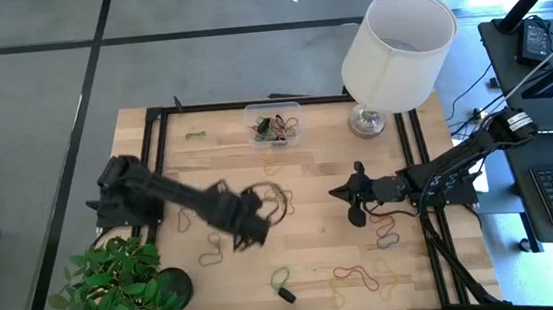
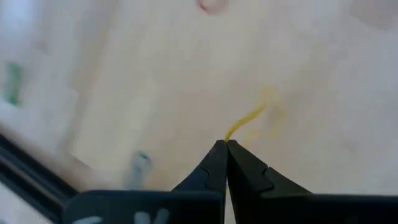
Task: Pick and place rubber bands into bin
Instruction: Put the yellow rubber band into the transparent bin, then put the red rubber band into the transparent bin
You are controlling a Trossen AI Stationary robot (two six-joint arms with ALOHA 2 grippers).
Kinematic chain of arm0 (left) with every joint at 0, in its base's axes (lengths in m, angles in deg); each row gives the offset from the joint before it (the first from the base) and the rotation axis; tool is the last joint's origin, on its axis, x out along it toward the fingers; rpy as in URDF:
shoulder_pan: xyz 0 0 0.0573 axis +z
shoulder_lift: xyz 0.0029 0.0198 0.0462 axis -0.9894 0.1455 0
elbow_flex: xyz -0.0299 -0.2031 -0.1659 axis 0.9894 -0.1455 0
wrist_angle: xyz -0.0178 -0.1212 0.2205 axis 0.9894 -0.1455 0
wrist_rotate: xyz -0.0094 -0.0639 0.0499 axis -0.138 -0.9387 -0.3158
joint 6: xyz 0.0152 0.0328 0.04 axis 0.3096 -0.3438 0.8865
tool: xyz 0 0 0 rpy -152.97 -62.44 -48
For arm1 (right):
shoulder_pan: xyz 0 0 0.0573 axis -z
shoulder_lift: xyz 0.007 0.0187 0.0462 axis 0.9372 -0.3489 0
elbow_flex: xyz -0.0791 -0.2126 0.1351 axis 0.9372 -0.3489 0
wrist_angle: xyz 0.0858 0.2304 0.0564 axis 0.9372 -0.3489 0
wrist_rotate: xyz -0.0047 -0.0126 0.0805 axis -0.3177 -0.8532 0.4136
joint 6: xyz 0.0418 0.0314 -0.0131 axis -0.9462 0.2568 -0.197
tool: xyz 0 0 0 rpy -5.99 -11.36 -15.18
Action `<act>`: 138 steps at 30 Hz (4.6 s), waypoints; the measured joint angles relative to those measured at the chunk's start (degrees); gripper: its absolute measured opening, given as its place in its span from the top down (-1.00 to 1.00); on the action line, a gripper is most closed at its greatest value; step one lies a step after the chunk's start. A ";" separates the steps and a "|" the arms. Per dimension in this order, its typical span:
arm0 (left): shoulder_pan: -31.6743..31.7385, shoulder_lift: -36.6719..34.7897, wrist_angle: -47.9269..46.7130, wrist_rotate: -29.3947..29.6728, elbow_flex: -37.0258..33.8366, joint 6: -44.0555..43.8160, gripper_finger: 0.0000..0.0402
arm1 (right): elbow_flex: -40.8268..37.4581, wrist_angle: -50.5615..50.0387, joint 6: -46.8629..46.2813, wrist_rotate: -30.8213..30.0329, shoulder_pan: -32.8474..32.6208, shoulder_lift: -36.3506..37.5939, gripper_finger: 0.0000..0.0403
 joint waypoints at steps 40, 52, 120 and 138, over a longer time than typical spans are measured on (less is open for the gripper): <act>52.55 19.03 33.63 -4.64 11.92 51.31 0.99 | 0.00 0.33 4.46 -0.03 0.00 0.00 0.94; 52.95 25.66 35.04 -13.11 11.88 49.00 0.67 | 0.00 0.24 4.63 -0.03 0.02 0.00 0.94; 29.37 -27.13 77.23 -12.69 -46.07 62.60 0.97 | 8.65 -21.80 -6.71 3.11 -2.68 0.00 0.98; 34.71 -32.66 92.73 -14.82 -59.94 65.28 0.99 | 40.63 -75.79 -35.10 14.57 -12.68 -14.33 0.99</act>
